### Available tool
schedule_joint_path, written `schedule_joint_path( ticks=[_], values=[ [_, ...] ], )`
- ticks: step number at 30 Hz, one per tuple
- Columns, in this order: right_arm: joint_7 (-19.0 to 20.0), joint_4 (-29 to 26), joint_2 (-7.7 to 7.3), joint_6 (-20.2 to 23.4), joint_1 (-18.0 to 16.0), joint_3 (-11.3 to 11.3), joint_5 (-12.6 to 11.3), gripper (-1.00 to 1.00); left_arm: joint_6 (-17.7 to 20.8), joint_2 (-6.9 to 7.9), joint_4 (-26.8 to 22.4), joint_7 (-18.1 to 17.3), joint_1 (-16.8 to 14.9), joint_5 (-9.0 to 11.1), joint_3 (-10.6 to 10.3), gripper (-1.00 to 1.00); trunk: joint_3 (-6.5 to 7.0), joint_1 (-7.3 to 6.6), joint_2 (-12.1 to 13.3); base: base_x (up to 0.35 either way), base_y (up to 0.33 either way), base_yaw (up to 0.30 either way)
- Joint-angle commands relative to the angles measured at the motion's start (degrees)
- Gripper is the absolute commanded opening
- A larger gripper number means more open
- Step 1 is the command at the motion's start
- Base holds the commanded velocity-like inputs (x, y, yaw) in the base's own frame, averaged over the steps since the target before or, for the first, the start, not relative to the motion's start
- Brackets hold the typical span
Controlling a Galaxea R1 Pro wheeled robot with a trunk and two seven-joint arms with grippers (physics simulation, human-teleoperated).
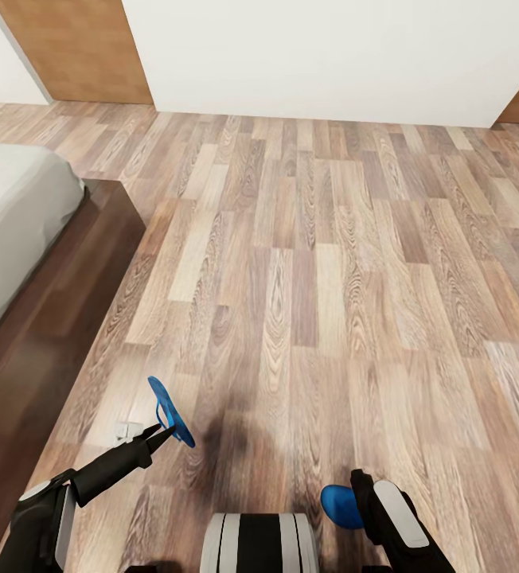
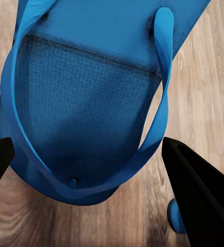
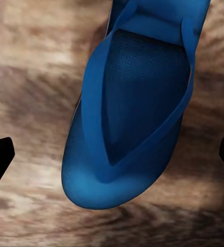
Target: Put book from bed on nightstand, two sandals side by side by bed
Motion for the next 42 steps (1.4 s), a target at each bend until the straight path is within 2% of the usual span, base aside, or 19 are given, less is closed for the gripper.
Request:
schedule_joint_path(
  ticks=[1, 39, 42],
  values=[
    [-0.2, -0.1, 0.03, 0.2, 0.0, -0.2, -0.1, 1.00, 0.6, -0.08, -0.1, -0.4, -0.1, -0.4, 0.2, -1.00, -0.03, -0.01, 0.0, 0.000, 0.000, 0.000],
    [-0.2, 0.2, -0.04, -0.3, 0.0, -0.9, -0.2, 1.00, 0.6, 0.01, -0.1, -0.4, -0.1, -0.4, 0.2, -1.00, -0.03, -0.01, 0.0, 0.019, 0.000, 0.000],
    [-0.2, 0.2, -0.04, -0.2, 0.0, -0.9, -0.2, 1.00, 0.6, 0.01, -0.1, -0.4, -0.1, -0.4, 0.2, -1.00, -0.70, 0.07, -0.1, 0.000, 0.000, 0.000]
  ],
)
